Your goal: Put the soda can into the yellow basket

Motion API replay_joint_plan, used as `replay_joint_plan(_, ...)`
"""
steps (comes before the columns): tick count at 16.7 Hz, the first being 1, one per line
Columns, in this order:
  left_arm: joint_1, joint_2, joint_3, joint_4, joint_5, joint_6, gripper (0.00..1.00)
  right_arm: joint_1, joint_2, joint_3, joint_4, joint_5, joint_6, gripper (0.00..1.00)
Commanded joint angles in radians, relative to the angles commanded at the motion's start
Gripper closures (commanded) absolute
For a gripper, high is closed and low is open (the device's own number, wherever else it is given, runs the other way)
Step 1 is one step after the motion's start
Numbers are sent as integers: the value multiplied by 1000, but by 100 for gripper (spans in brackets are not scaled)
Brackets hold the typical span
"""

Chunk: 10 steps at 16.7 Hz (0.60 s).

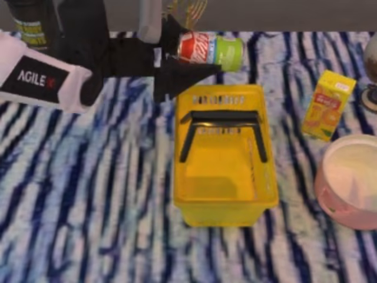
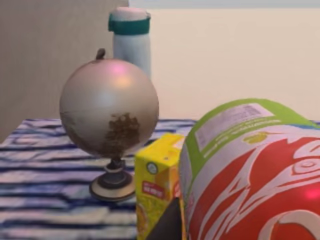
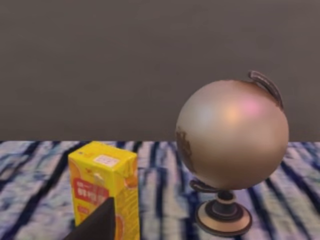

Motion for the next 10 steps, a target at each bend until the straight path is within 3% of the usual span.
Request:
replay_joint_plan(4, 10, 126, -30, 167, 0, -5, 100, 0, 0, 0, 0, 0, 0, 0)
replay_joint_plan(9, 13, 150, -37, 193, -1, -6, 100, 0, 0, 0, 0, 0, 0, 0)
replay_joint_plan(10, 13, 150, -37, 193, -1, -6, 92, 0, 0, 0, 0, 0, 0, 0)
